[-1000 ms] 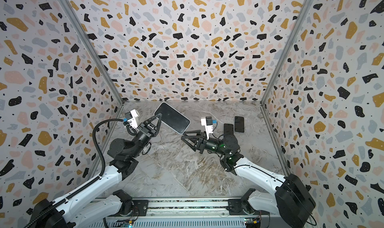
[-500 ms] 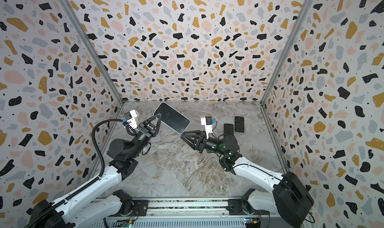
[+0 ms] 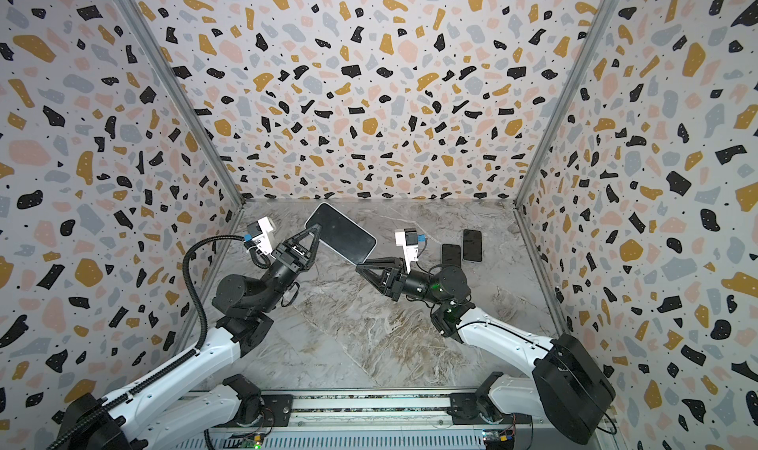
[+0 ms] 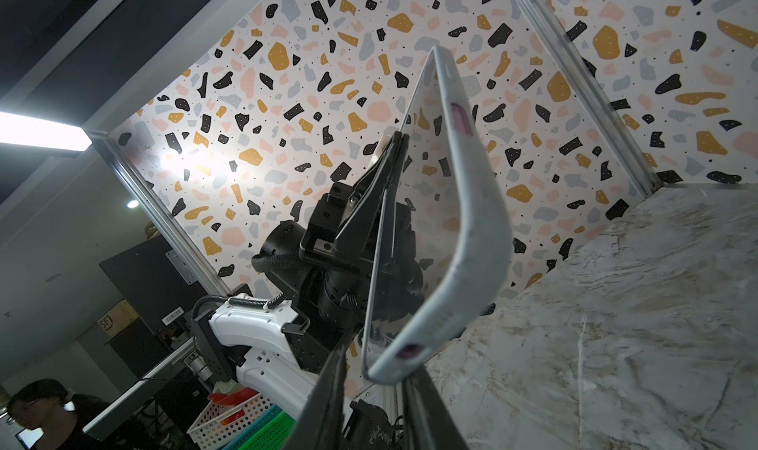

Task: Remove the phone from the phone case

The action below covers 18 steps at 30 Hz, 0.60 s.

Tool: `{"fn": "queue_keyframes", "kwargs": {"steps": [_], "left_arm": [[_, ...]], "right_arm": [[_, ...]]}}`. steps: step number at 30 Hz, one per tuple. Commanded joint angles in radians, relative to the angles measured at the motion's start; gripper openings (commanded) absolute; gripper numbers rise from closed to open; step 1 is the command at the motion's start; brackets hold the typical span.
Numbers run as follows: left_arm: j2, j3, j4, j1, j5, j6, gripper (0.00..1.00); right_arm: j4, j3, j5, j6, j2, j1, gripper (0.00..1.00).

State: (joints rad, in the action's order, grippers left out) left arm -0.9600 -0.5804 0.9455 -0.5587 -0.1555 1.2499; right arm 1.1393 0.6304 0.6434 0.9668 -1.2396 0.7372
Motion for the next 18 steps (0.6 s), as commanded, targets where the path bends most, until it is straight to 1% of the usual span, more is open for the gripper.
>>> {"fn": "queue_keyframes", "kwargs": {"steps": [1, 5, 9, 10, 14, 18], "left_arm": [[0.022, -0.004, 0.121, -0.006, 0.005, -0.006, 0.00], [0.018, -0.006, 0.120, -0.007, 0.002, -0.007, 0.00], [0.017, -0.004, 0.115, -0.010, 0.003, -0.007, 0.00], [0.017, -0.003, 0.114, -0.010, 0.001, -0.007, 0.00], [0.017, -0.005, 0.098, -0.012, 0.002, -0.009, 0.00], [0.018, -0.020, 0.042, -0.012, 0.008, -0.002, 0.00]], "right_arm": [[0.051, 0.049, 0.015, 0.008, 0.002, 0.006, 0.22], [0.057, 0.052, 0.015, 0.010, -0.003, 0.006, 0.16], [0.060, 0.058, 0.020, 0.007, -0.006, 0.007, 0.02], [0.064, 0.057, 0.021, 0.007, -0.007, 0.007, 0.00], [0.070, 0.047, 0.018, -0.007, -0.002, 0.007, 0.00], [0.062, 0.026, 0.013, -0.044, 0.013, 0.007, 0.00]]}}
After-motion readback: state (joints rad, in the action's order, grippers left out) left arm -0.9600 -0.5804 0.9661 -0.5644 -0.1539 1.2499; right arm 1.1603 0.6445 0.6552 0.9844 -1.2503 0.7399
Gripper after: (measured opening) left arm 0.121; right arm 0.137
